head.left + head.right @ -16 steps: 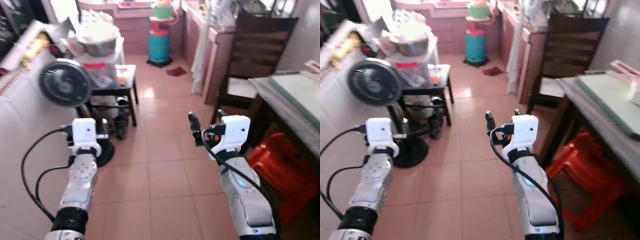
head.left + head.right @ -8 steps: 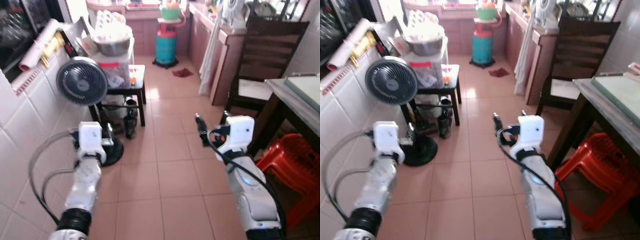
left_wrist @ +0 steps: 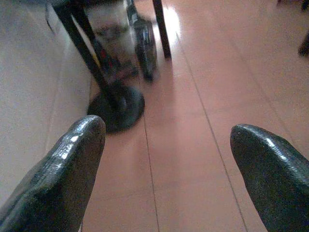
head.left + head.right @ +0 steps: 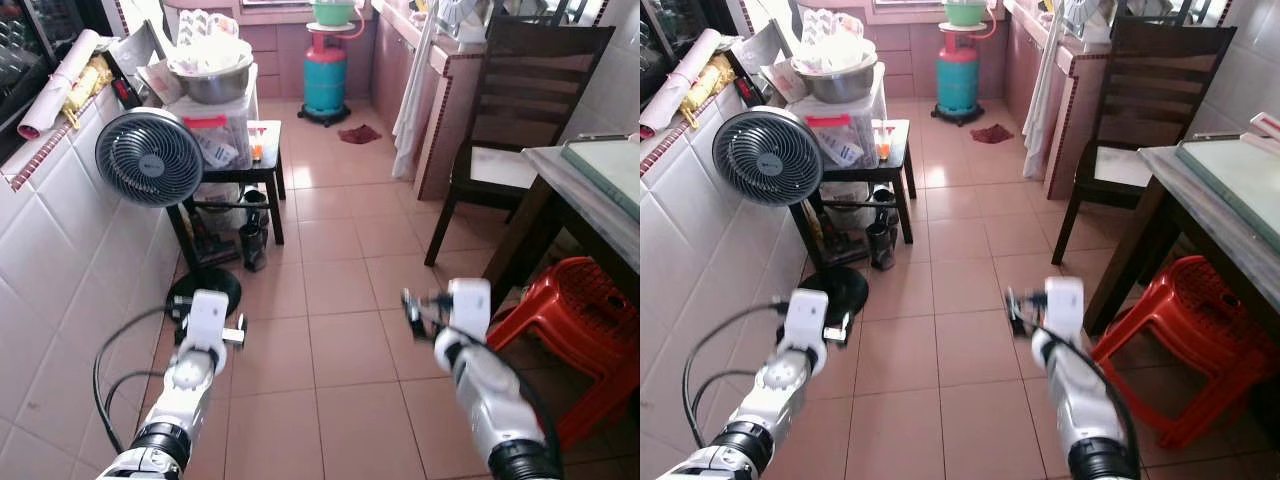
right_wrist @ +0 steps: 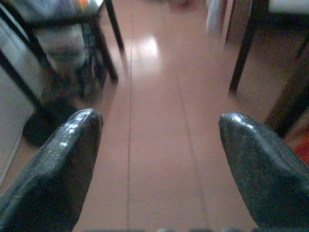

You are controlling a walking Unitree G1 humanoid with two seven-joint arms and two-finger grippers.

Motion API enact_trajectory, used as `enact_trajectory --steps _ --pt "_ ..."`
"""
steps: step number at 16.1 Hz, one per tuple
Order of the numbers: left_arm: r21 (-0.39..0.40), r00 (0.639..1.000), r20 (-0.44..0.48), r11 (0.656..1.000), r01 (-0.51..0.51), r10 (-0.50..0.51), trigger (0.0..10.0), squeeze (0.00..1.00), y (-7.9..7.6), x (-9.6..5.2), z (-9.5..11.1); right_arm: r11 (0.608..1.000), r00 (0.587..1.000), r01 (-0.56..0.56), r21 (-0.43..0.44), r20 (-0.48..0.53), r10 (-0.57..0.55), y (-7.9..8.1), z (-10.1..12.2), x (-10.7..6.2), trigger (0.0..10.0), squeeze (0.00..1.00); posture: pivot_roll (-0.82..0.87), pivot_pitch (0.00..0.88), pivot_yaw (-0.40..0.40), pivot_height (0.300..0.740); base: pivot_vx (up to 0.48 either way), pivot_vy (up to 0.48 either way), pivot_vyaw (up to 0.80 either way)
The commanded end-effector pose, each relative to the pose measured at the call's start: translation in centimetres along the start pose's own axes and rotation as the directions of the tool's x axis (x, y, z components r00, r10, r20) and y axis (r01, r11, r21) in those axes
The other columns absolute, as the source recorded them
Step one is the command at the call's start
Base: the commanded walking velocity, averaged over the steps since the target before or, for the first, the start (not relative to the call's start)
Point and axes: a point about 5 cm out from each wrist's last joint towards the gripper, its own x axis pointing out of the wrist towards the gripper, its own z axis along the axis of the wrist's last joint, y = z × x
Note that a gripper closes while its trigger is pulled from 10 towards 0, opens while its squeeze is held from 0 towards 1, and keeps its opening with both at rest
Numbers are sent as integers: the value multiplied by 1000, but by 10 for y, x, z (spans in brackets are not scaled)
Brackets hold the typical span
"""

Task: Setting the table

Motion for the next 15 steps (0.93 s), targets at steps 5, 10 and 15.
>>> enact_trajectory --steps 5,10,15 --pt "53 987 -162 998 31 -22 10000 0 -2 -10 -35 998 979 69 -9 -191 -70 -11 -43 -6 0 0 44 0 5 740 0 0 0" --pt "-17 951 -309 1000 3 -8 10000 0 3 -21 -64 995 958 95 15 -273 -87 -12 -58 -10 10000 0 26 0 5 740 0 0 0" --pt "-34 941 -339 999 5 -17 10000 0 2 -24 -70 997 959 66 -50 -271 -77 -10 -56 -8 10000 0 22 0 -5 740 0 0 0"
